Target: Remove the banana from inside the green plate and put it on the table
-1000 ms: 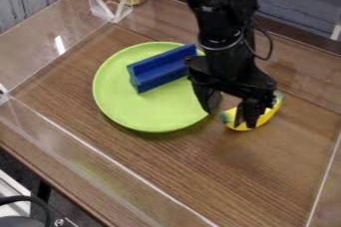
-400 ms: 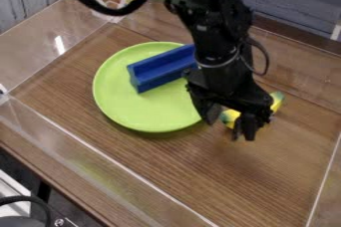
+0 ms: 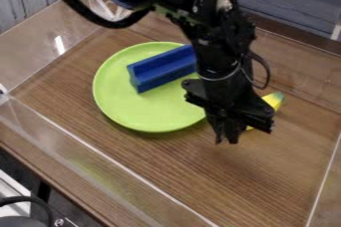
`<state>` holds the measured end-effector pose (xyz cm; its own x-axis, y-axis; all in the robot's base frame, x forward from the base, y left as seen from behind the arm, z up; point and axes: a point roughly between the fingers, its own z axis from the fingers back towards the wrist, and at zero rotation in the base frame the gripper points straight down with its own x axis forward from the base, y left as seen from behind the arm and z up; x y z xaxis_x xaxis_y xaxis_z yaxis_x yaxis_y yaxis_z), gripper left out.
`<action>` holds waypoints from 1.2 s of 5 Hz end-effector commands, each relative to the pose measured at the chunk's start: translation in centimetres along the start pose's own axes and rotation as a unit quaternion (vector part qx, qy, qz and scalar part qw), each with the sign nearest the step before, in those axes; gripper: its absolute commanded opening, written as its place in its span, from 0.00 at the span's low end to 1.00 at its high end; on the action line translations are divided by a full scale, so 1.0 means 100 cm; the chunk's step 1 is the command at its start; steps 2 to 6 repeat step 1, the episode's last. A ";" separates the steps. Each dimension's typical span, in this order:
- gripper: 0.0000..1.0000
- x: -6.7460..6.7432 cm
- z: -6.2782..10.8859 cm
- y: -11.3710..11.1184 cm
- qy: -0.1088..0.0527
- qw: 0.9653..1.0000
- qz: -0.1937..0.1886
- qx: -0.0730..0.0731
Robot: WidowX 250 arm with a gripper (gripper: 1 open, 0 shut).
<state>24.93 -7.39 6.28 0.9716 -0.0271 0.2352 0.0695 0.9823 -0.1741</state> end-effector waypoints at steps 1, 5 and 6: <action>0.00 0.011 0.017 -0.008 -0.023 1.000 -0.001 -0.001; 0.00 0.011 0.017 -0.008 -0.023 1.000 -0.001 -0.001; 0.00 0.011 0.017 -0.008 -0.023 1.000 -0.001 -0.001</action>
